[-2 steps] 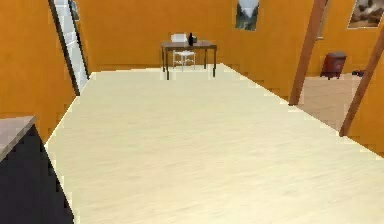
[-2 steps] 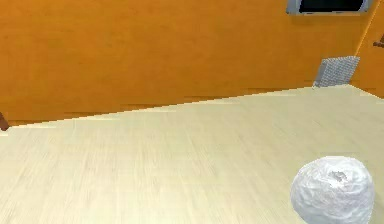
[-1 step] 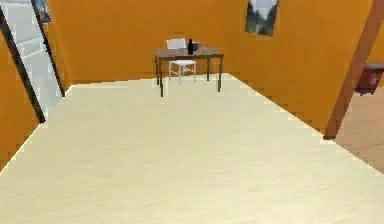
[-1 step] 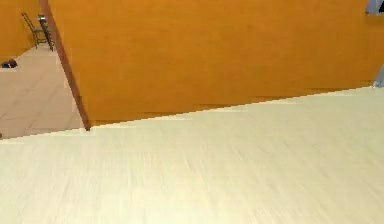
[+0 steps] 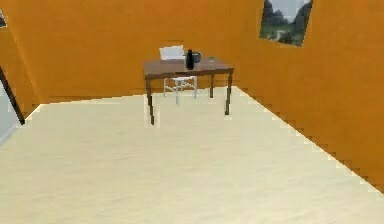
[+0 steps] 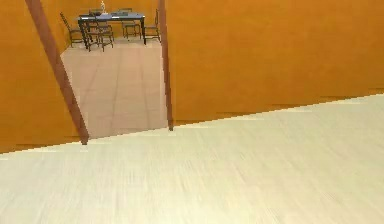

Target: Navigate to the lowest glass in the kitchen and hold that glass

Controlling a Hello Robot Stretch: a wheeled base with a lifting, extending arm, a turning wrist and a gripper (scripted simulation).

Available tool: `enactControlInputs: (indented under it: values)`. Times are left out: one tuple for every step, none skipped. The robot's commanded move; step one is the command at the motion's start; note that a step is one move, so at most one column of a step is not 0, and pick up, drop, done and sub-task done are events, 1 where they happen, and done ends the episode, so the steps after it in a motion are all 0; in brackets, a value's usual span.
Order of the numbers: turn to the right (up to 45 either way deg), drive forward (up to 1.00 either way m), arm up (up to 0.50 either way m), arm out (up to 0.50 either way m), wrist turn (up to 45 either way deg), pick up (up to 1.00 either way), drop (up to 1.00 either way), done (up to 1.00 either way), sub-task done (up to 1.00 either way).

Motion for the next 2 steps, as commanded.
enactControlInputs:
  values:
    - [0.0, 1.00, 0.00, 0.00, 0.0, 0.00, 0.00, 0.00, 0.00]
    - [0.0, 0.85, 0.00, 0.00, 0.0, 0.00, 0.00, 0.00, 0.00]
